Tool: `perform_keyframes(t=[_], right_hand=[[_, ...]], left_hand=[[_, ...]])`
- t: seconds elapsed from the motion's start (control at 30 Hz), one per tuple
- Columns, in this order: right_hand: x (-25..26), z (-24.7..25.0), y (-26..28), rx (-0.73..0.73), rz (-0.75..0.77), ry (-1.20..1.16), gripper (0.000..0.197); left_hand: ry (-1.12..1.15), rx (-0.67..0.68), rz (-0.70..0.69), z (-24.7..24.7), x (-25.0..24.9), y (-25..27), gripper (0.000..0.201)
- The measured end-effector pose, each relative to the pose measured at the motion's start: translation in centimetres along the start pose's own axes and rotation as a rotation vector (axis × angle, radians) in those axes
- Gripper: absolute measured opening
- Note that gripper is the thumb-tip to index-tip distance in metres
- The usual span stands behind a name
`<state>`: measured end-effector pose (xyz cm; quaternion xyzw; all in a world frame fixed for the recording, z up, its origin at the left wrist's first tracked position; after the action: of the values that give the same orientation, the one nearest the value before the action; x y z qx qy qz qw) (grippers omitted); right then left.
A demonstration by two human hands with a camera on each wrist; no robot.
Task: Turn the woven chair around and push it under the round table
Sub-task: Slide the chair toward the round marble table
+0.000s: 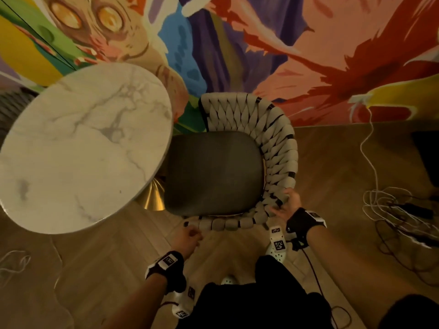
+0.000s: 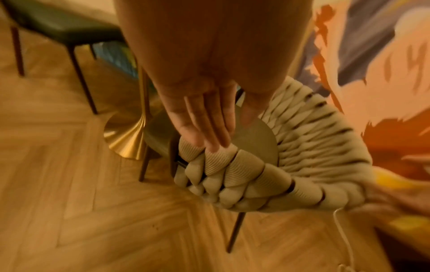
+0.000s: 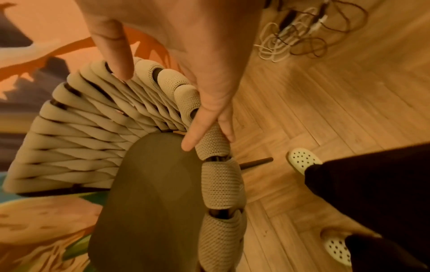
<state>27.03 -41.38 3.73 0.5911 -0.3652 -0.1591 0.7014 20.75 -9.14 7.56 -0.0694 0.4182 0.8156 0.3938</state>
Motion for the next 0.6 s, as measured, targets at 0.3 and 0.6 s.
perform_keyframes(t=[0.3,0.6], right_hand=[[7.8,-6.0,-3.8,0.132,0.117,0.544,0.06],[21.8,-12.9,-3.2,-0.093,0.827,1.802,0.033]], left_hand=[[-0.291,-0.063,-0.182,-3.8,-6.2,-4.1,0.062],[-0.593,0.088,-0.292,-4.3,-9.0,-10.4,0.056]])
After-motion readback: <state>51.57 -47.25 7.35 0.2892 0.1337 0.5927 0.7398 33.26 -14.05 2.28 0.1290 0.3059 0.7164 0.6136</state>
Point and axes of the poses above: each hand's wrist, its own y-axis away from the middle knuckle, its own z-axis out of the back of the hand, x = y × z, the point moved 8 cm from there along -y, towards the middle knuckle, and after that the axes turned 13 degrees about -x, right-handed, at the moved point
